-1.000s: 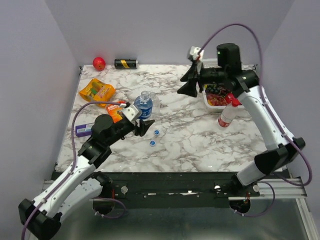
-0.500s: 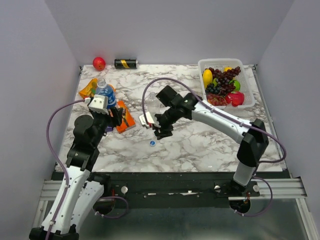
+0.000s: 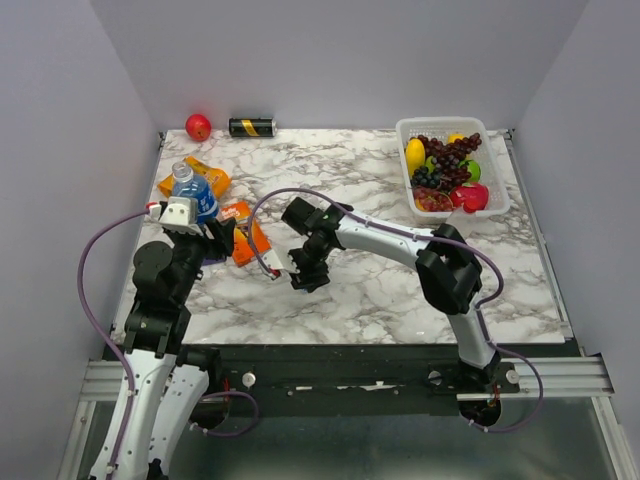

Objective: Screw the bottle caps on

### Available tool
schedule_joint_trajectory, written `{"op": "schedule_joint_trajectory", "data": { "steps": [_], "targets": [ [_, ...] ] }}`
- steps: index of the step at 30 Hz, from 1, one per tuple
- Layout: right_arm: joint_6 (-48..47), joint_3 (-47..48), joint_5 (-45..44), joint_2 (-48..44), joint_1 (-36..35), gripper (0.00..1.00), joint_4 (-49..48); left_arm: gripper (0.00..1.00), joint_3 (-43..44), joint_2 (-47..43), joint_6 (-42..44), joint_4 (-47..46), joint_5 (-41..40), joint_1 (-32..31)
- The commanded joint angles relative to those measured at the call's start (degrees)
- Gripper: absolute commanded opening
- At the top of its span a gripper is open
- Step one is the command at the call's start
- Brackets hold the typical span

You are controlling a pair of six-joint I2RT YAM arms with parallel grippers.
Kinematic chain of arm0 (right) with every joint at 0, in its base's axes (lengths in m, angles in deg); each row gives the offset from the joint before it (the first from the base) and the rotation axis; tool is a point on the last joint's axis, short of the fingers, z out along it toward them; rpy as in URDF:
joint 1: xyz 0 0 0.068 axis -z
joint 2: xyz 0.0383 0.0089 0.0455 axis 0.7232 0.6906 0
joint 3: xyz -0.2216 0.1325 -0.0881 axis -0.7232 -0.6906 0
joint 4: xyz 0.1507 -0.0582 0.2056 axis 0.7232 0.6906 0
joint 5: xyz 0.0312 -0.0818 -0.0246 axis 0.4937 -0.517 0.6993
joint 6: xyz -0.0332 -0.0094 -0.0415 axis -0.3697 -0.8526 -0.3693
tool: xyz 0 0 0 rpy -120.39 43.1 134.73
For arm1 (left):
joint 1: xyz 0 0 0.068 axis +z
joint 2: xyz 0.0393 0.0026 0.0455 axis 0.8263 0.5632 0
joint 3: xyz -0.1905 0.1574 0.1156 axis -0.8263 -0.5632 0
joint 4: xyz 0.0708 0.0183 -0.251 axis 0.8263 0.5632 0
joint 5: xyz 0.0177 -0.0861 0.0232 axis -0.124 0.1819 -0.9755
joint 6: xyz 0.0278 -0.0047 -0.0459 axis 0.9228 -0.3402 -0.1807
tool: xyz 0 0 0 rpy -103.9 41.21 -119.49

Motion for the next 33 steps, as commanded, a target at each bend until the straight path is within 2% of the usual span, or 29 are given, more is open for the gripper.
{"op": "schedule_joint_trajectory", "data": {
  "steps": [1,14,25,33],
  "targets": [
    [-1.06,1.98,-2.61,1.88,-0.52,0.61,-0.31,0.0,0.38,-0.76,-1.67,0.72,3.17,1.0],
    [-1.24,2.06,-4.63,5.31,-1.66,0.61,-1.89,0.0,-0.85,-0.94,-2.03,1.33,5.28,1.35],
    [-1.68,2.07,-4.63,6.19,-1.83,0.51,-1.81,0.0,-1.64,-0.41,-2.2,0.54,6.69,1.7],
    [-1.59,1.45,-4.45,6.36,-2.19,0.5,-2.86,0.0,-2.35,0.29,-2.2,-0.25,7.75,1.7]
  ]
}}
